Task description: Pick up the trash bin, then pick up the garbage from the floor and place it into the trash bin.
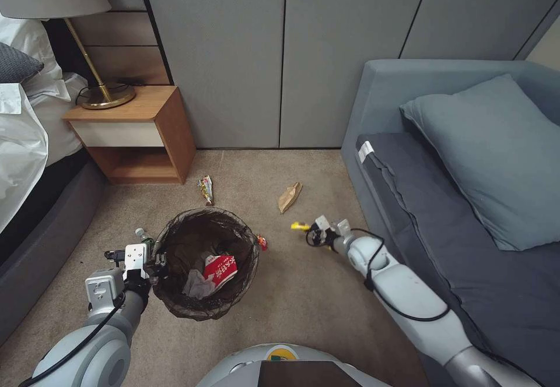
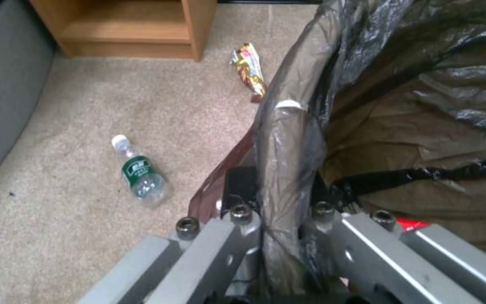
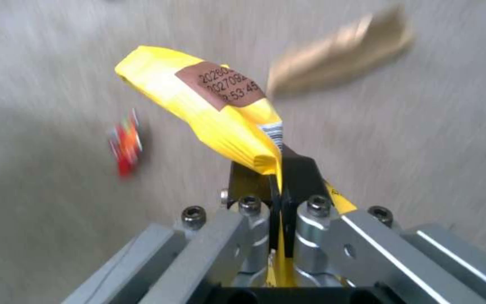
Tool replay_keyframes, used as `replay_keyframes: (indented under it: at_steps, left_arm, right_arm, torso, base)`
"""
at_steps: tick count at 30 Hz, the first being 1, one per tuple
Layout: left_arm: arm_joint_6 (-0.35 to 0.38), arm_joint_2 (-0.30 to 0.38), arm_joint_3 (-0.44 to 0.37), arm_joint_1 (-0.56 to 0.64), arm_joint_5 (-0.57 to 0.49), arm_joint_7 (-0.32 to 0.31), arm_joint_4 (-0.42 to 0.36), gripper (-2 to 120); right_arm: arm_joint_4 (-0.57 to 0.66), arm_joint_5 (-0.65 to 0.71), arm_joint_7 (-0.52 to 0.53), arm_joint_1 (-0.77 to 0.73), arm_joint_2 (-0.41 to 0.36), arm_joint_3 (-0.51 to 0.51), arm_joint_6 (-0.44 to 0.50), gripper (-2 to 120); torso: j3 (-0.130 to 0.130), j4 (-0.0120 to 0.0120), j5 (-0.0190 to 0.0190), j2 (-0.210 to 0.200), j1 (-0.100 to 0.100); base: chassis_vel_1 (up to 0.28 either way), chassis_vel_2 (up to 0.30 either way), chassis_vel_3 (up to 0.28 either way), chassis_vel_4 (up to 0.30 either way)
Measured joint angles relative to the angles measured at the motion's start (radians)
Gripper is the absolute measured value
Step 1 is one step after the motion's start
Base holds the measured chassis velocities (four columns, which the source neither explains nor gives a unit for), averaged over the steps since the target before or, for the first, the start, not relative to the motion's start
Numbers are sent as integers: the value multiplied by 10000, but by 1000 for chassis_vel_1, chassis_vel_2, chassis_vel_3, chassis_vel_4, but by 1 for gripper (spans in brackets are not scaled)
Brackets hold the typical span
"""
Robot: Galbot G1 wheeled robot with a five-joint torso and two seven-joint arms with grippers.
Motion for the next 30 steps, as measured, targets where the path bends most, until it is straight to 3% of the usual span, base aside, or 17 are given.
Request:
replay_keyframes:
  at_steps: [1,2,7,15,18,23,30]
  left_arm:
    - [0,10,23,10,8,0,0,2]
    - [0,10,23,10,8,0,0,2]
    - [1,37,128,24,75,0,0,2]
    - [1,118,183,34,111,0,0,2]
    - [0,182,215,54,130,3,0,2]
    - [1,165,280,52,164,6,0,2]
    - [7,159,340,44,181,11,0,2]
  right_arm:
    - [888,446,204,-82,-270,199,-113,0]
    - [888,446,204,-82,-270,199,-113,0]
    - [3312,1522,665,-127,-958,556,-583,0]
    - [5069,2538,1056,207,-1349,557,-963,0]
    - [6279,3392,1289,927,-1466,142,-1289,0]
    - [6804,3811,1510,1839,-1351,-486,-1404,0]
    - [7299,4670,2032,3308,-1006,-2123,-1670,0]
  torso:
    - [0,2,2,0,0]
    - [0,2,2,0,0]
    - [0,2,-1,0,0]
    - [0,2,0,0,0]
    - [0,1,0,0,0]
    - [0,3,0,0,0]
    - [0,3,-3,0,0]
  base:
    - [0,0,0,0]
    - [0,0,0,0]
    - [0,0,0,0]
    - [0,0,0,0]
    - [0,0,0,0]
    - [0,0,0,0]
    - [0,0,0,0]
